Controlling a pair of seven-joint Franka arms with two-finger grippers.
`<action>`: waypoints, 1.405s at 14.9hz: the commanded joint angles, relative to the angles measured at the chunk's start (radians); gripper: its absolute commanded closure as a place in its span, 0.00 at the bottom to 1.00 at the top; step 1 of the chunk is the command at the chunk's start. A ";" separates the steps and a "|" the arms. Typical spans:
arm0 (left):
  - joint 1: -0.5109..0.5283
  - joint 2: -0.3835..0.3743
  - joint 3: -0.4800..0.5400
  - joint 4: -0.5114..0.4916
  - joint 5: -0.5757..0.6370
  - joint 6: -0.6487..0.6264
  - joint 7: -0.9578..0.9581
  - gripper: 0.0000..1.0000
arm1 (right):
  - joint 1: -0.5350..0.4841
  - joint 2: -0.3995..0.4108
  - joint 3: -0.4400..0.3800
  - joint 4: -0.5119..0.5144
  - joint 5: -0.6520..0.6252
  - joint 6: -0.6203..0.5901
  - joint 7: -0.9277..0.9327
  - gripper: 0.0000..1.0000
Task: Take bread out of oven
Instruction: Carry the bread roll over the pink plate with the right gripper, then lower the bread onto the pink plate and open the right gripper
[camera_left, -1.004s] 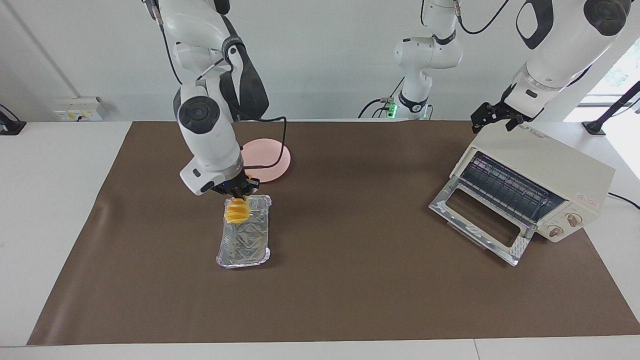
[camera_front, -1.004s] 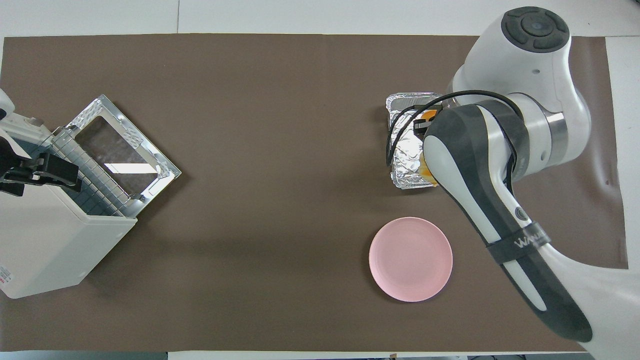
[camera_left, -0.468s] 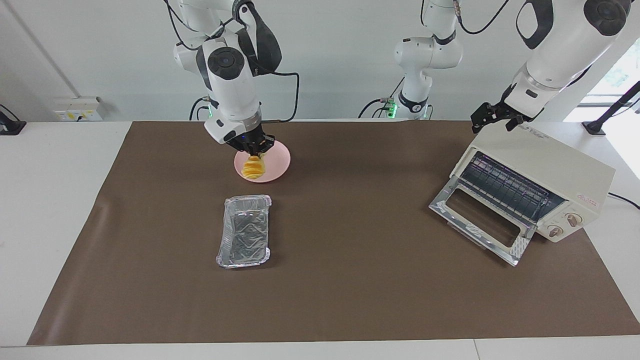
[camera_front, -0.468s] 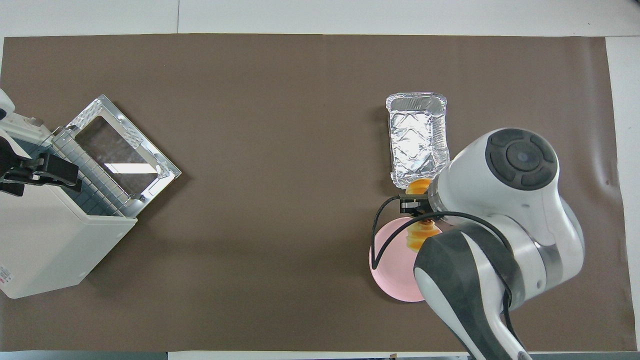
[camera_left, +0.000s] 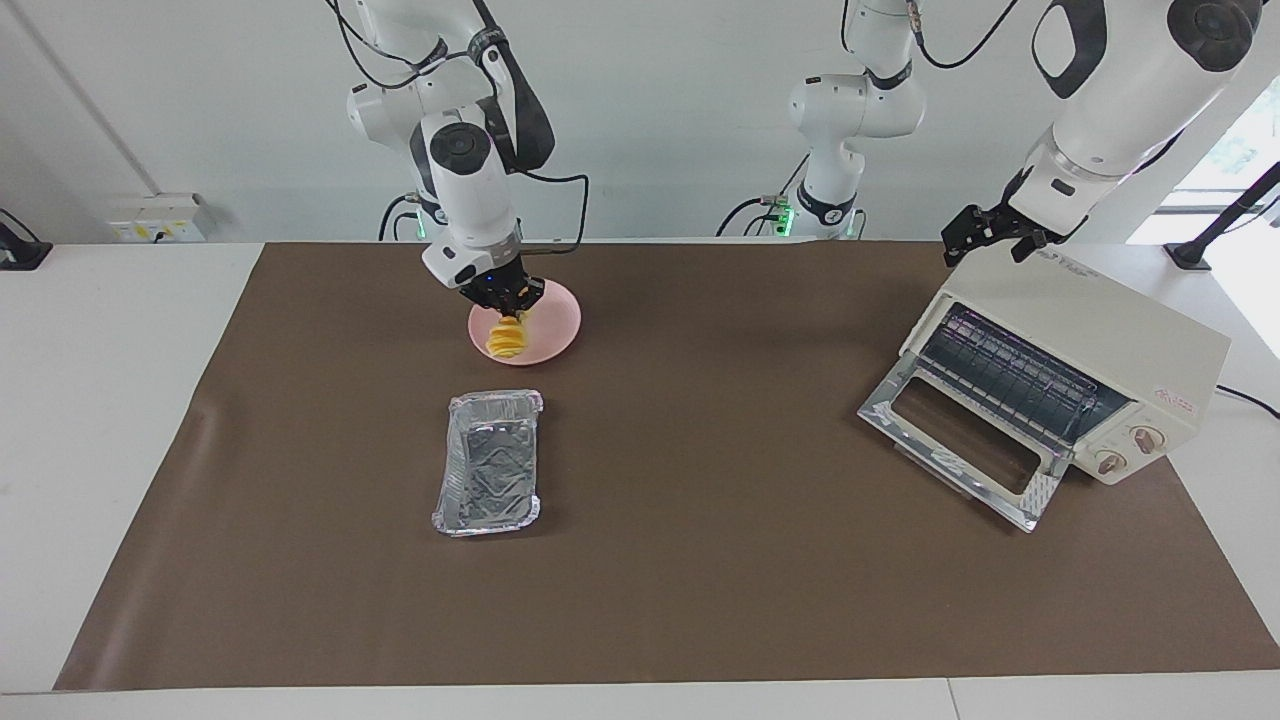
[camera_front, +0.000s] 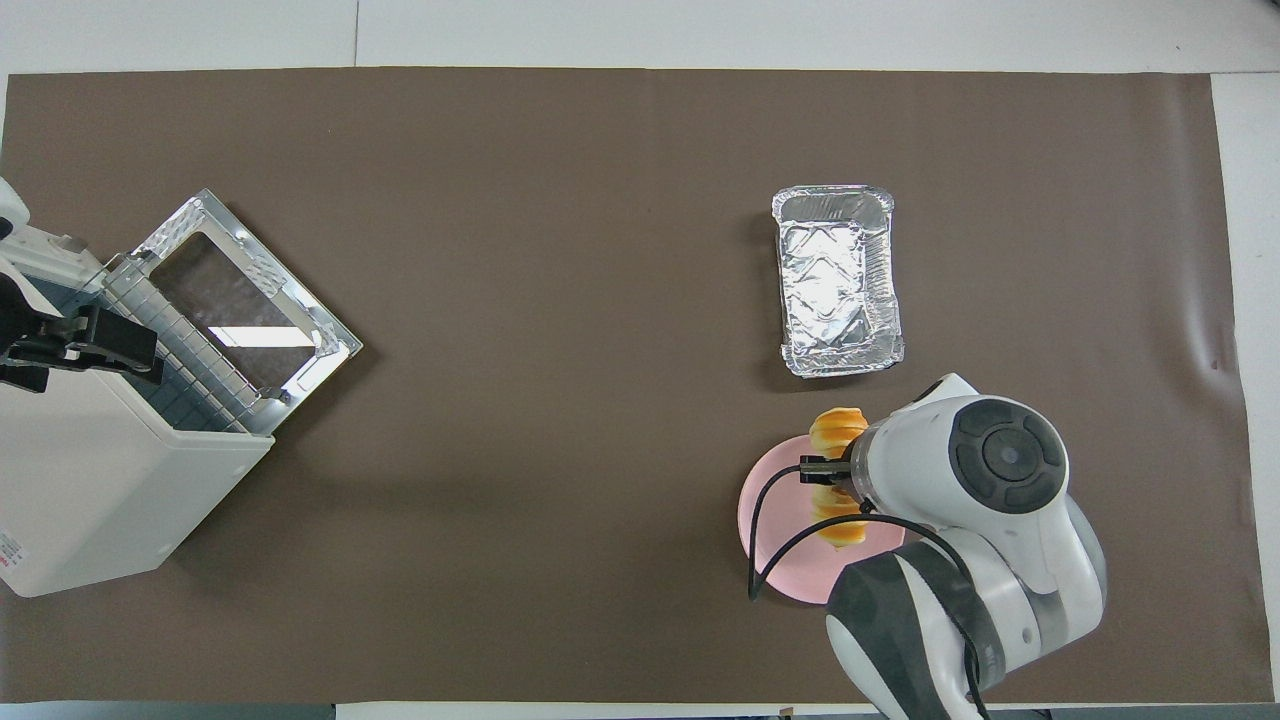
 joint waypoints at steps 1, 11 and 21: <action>0.010 -0.019 -0.005 -0.011 0.001 -0.007 0.000 0.00 | 0.028 -0.021 0.000 -0.053 0.011 0.046 0.011 1.00; 0.010 -0.019 -0.005 -0.011 0.001 -0.007 0.000 0.00 | 0.049 0.013 0.000 -0.076 0.011 0.114 0.017 0.00; 0.010 -0.019 -0.005 -0.011 0.001 -0.007 0.000 0.00 | 0.045 0.080 -0.002 0.189 0.009 -0.121 0.052 0.00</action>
